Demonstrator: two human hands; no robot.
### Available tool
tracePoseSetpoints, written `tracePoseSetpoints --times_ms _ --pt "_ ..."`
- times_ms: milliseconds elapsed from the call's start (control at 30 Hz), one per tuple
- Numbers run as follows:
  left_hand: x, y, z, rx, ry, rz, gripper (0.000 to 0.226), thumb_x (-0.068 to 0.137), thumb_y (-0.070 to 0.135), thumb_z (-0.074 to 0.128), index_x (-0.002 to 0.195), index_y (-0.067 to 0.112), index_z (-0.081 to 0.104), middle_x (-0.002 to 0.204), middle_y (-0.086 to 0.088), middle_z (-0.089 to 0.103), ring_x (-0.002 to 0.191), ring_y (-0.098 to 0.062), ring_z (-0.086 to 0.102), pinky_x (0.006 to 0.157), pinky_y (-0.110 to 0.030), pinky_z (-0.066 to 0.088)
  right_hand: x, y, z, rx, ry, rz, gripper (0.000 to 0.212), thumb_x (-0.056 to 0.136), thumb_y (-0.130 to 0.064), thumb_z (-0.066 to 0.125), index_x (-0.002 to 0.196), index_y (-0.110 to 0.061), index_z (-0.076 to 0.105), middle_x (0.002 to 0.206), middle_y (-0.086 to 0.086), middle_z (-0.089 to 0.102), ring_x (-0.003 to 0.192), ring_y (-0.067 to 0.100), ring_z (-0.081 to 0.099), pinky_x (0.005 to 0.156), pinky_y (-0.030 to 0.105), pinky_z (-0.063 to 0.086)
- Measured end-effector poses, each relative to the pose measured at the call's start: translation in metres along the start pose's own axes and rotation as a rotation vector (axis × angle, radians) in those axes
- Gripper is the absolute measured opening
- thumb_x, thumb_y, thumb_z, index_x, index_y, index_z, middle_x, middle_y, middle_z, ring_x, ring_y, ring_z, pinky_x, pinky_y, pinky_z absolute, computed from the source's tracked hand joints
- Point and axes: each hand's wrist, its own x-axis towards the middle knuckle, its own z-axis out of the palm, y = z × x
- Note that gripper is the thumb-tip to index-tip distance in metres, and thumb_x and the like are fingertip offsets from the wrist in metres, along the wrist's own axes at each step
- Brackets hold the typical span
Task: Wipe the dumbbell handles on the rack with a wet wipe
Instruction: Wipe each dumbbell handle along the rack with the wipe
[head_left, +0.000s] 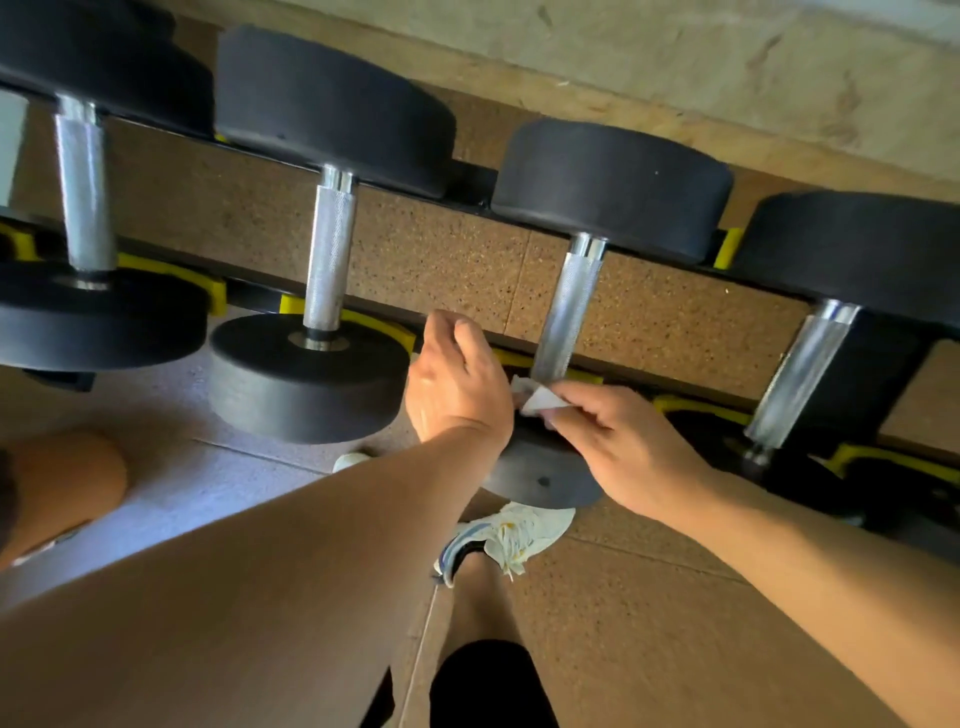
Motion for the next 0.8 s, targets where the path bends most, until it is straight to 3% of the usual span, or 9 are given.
tracePoseSetpoints --times_ms 67,167,233,333,500,567,633,733,800 --pt "-0.001 0.002 0.000 0.017 -0.024 0.027 0.033 0.103 0.025 0.029 0.102 0.018 0.061 0.075 0.006 0.046 0.071 -0.017 0.041 0.069 -0.031 0.023 -0.015 0.000 -0.006 0.267 0.244 0.140 0.026 0.103 -0.022 0.052 0.115 -0.032 0.073 0.108 -0.017 0.074 0.103 0.006 0.067 0.088 0.029 0.054" --pt "-0.003 0.003 -0.001 0.003 -0.021 0.022 0.032 0.103 0.025 0.030 0.100 0.019 0.062 0.074 0.009 0.049 0.074 -0.018 0.044 0.068 -0.031 0.023 -0.011 -0.006 -0.019 0.540 0.862 0.409 0.020 0.101 -0.036 0.055 0.110 -0.041 0.072 0.101 -0.021 0.071 0.096 0.008 0.067 0.082 0.028 0.055" --pt "-0.003 0.005 -0.001 0.011 -0.017 0.017 0.033 0.103 0.025 0.030 0.102 0.019 0.062 0.076 0.009 0.049 0.077 -0.020 0.045 0.068 -0.031 0.023 0.011 -0.022 -0.026 0.706 0.982 0.506 0.019 0.102 -0.038 0.053 0.105 -0.033 0.071 0.102 -0.017 0.067 0.095 0.012 0.067 0.082 0.017 0.052" --pt "-0.003 0.006 -0.002 0.046 -0.027 0.020 0.034 0.103 0.024 0.029 0.105 0.018 0.063 0.076 0.011 0.046 0.079 -0.020 0.043 0.068 -0.030 0.022 0.052 -0.057 -0.019 0.784 0.949 0.564 0.022 0.102 -0.038 0.050 0.087 -0.030 0.063 0.091 -0.012 0.065 0.086 0.011 0.067 0.065 0.015 0.049" --pt "-0.004 0.009 -0.002 0.051 -0.021 0.009 0.033 0.102 0.024 0.031 0.104 0.018 0.064 0.083 0.006 0.051 0.077 -0.020 0.042 0.068 -0.029 0.021 0.041 -0.051 0.002 -0.065 0.713 0.409 0.020 0.099 -0.009 0.051 0.116 -0.009 0.062 0.116 0.011 0.068 0.105 0.025 0.068 0.059 0.018 0.047" --pt "-0.003 0.008 -0.001 0.045 -0.033 0.006 0.035 0.102 0.023 0.030 0.105 0.018 0.064 0.085 0.006 0.049 0.078 -0.020 0.041 0.068 -0.028 0.020 0.018 -0.042 0.005 -0.325 0.512 0.363 0.020 0.096 -0.008 0.055 0.115 -0.011 0.061 0.110 0.011 0.069 0.100 0.029 0.068 0.068 0.029 0.054" --pt "-0.002 0.007 -0.001 0.045 -0.038 0.005 0.036 0.102 0.023 0.029 0.105 0.018 0.064 0.084 0.006 0.047 0.079 -0.019 0.041 0.069 -0.028 0.021 0.003 -0.046 0.006 -0.621 0.172 0.374 0.023 0.099 -0.014 0.051 0.120 -0.015 0.060 0.112 0.009 0.068 0.102 0.029 0.067 0.074 0.034 0.051" --pt "-0.002 0.009 -0.001 0.033 -0.032 -0.007 0.035 0.101 0.023 0.030 0.104 0.018 0.065 0.085 0.005 0.050 0.079 -0.021 0.042 0.069 -0.029 0.022 -0.001 -0.058 -0.018 -0.622 -0.094 0.332 0.019 0.100 -0.016 0.046 0.107 -0.018 0.064 0.100 0.009 0.065 0.096 0.029 0.065 0.065 0.031 0.041" --pt "-0.002 0.008 -0.001 -0.032 -0.006 -0.034 0.037 0.101 0.024 0.027 0.105 0.017 0.063 0.089 0.003 0.052 0.080 -0.022 0.041 0.070 -0.031 0.024 0.003 -0.062 -0.036 -0.465 -0.102 0.290 0.018 0.099 -0.012 0.047 0.093 -0.018 0.063 0.084 0.002 0.060 0.079 0.018 0.062 0.058 0.027 0.038"
